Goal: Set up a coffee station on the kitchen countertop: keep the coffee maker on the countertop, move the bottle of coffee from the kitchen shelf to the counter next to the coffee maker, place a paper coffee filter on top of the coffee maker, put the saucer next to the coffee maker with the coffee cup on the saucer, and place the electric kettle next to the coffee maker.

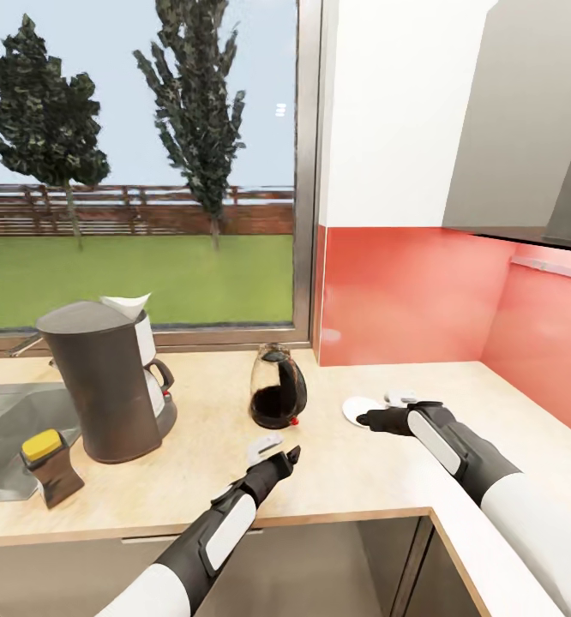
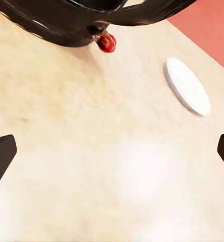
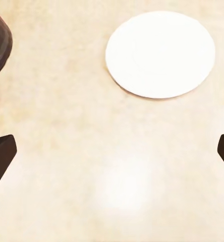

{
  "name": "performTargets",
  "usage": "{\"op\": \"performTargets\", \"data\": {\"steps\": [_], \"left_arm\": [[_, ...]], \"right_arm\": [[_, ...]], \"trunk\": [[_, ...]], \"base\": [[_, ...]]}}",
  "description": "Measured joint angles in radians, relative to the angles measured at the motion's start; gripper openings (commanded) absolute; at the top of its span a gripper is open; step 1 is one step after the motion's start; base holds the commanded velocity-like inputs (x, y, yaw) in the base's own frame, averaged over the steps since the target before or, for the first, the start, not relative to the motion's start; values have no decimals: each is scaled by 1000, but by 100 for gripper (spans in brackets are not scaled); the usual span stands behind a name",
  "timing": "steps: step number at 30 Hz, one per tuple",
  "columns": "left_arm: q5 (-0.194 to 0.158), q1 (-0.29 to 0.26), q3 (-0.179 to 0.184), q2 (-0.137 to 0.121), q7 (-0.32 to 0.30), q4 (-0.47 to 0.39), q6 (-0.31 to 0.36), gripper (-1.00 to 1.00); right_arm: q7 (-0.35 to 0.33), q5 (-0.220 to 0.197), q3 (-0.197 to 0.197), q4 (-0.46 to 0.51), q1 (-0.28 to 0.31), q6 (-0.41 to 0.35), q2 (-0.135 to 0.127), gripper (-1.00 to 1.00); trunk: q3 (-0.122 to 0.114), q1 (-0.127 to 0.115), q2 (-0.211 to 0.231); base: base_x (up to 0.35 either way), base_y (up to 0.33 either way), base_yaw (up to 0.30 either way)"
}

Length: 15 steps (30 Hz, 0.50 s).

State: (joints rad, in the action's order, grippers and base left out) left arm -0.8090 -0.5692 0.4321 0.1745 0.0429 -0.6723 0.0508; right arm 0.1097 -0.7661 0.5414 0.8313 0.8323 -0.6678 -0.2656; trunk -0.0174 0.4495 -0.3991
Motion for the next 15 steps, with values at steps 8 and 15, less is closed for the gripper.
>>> {"op": "performTargets", "data": {"steps": [8, 15], "left_arm": [[-2, 0, 1, 0, 0, -1, 0, 100], [-2, 0, 0, 0, 0, -6, 1, 100]], "right_arm": [[5, 0, 0, 0, 0, -1, 1, 100], [6, -1, 0, 0, 0, 1, 0, 100]], "trunk": [[0, 0, 0], [0, 0, 0]], "base": [[41, 0, 0], [126, 0, 0]]}}
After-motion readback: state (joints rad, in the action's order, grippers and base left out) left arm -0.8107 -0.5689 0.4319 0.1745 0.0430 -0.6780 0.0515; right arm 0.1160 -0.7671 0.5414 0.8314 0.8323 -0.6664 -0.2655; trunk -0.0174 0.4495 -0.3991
